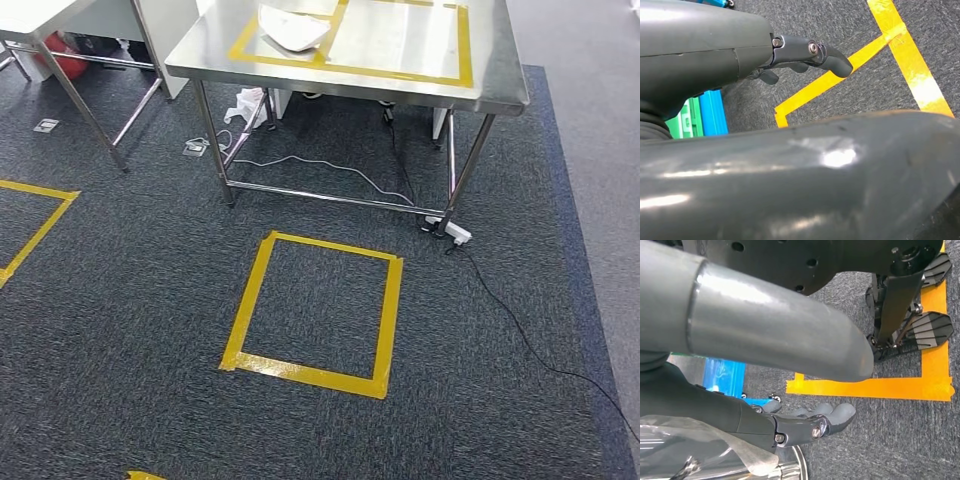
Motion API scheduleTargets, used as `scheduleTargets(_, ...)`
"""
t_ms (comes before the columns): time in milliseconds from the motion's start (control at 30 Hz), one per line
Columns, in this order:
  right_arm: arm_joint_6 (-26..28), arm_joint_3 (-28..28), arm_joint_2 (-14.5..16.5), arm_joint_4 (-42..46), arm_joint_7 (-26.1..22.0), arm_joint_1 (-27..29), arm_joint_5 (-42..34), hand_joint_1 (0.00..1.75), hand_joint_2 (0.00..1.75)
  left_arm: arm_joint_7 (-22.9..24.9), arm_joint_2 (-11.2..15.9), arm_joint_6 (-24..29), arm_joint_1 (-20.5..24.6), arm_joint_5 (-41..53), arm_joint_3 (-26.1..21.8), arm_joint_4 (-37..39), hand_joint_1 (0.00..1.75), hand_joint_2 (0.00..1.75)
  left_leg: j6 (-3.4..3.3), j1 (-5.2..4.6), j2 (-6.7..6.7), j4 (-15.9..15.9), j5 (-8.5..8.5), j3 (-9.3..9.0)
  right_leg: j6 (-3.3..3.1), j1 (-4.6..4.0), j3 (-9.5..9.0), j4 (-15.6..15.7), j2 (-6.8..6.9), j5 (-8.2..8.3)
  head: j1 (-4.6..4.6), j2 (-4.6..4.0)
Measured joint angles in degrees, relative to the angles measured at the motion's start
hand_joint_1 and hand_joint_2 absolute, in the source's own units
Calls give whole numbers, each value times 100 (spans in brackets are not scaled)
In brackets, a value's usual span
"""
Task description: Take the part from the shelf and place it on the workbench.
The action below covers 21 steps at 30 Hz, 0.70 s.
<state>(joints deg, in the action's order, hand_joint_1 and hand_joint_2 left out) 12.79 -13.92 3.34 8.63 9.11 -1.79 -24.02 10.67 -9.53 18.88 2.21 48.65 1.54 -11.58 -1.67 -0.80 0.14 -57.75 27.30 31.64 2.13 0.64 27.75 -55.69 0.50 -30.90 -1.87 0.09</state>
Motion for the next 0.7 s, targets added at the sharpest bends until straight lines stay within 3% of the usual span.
scheduleTargets(700,2,4,0,0,-107,2,-4,0,0,37,0,-7,0,72,-1,0,0,0,2,0,0,0,-2,1,-4,-1,9,-18,0,-3,1,0)
